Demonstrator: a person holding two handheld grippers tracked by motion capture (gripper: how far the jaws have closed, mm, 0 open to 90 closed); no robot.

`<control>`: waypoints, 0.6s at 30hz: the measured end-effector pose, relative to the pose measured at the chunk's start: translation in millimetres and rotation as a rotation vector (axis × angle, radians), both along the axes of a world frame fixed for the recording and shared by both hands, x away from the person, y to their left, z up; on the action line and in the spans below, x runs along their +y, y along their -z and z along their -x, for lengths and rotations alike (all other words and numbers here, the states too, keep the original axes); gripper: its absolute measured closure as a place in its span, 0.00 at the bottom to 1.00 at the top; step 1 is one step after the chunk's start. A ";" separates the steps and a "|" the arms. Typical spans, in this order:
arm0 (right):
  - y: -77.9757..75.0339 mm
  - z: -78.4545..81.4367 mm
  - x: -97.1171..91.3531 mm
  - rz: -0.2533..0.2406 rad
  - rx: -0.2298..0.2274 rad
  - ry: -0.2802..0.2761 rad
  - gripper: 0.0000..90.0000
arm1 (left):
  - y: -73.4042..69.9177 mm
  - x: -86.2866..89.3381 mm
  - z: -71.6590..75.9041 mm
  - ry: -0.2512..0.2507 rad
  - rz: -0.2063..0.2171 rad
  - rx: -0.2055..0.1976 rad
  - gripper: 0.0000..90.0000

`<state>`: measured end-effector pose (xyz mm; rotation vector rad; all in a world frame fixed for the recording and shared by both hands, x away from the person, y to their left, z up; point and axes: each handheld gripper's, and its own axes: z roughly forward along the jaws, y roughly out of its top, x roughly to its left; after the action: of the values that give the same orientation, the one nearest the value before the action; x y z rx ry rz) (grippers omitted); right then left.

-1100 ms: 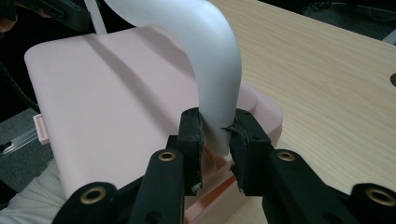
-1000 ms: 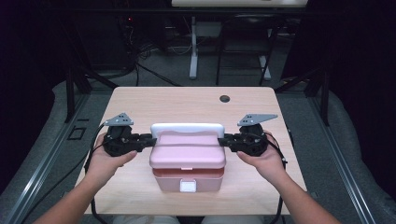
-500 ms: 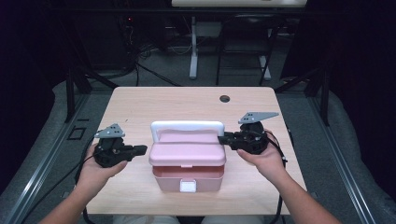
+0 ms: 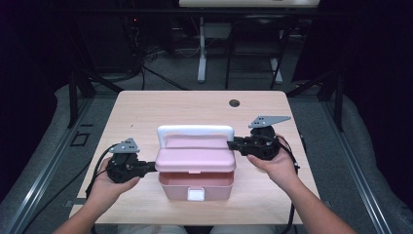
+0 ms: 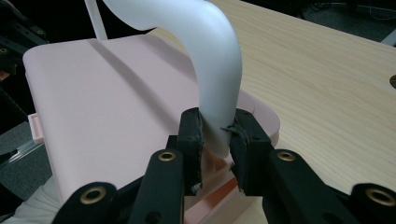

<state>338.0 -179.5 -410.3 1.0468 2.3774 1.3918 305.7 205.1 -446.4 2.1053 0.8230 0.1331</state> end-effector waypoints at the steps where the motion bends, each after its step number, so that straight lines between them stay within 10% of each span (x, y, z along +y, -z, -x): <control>1: 0.0 -0.1 0.0 -0.002 -0.001 0.000 0.83 | 0.7 -1.8 0.2 0.005 0.000 -0.001 1.00; 18: 0.6 -1.4 0.2 -0.002 -0.002 0.004 0.82 | 1.8 -16.2 5.9 0.059 -0.015 0.004 1.00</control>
<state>339.4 -179.2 -411.0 1.0495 2.3725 1.3931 299.8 189.0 -448.3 2.1428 0.7633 0.1042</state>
